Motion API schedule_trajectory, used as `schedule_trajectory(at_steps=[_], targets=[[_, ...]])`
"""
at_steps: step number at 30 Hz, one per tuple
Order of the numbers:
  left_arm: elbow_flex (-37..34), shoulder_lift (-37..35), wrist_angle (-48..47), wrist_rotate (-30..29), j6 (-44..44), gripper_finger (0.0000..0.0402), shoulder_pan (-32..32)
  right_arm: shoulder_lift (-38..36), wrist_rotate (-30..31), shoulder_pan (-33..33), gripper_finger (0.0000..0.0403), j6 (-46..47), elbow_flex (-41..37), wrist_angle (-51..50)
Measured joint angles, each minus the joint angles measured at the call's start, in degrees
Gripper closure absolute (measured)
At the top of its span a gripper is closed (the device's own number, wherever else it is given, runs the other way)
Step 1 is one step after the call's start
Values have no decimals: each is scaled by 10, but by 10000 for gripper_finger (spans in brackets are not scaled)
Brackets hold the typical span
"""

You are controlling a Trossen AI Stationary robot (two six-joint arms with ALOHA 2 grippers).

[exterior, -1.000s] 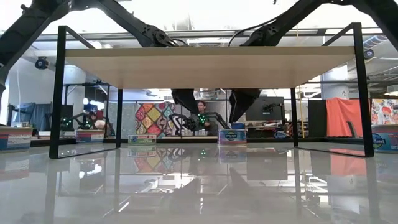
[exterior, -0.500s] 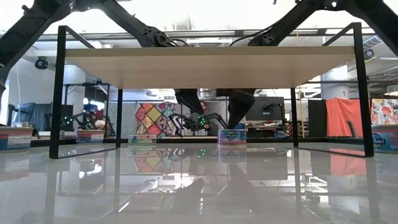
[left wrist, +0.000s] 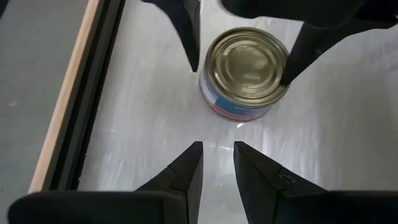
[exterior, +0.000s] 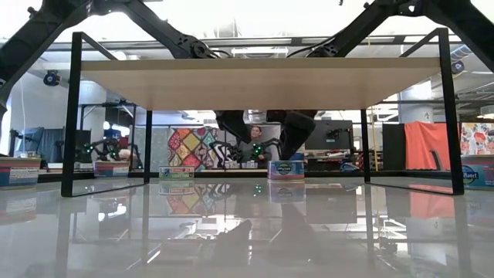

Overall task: Stack canned seafood by type on shelf
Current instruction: Put the blue-pink tuna can on the shelf

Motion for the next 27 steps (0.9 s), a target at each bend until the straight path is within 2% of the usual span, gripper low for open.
schedule_trajectory(at_steps=[5,8,13,19,27], targets=[[0,0,1,3,-1,326,7,-4,33,-7,23,12,25,-2],[0,0,3,29,-6,326,6,-20,34,-10,23,22,44,-8],[0,21,39,45,-26,326,-5,-42,32,-19,23,-10,56,-85],[0,56,139,44,-79,326,-18,-41,56,-39,23,-31,18,-113],[6,93,155,-1,-95,326,-20,-29,50,-40,23,-36,-27,-57]])
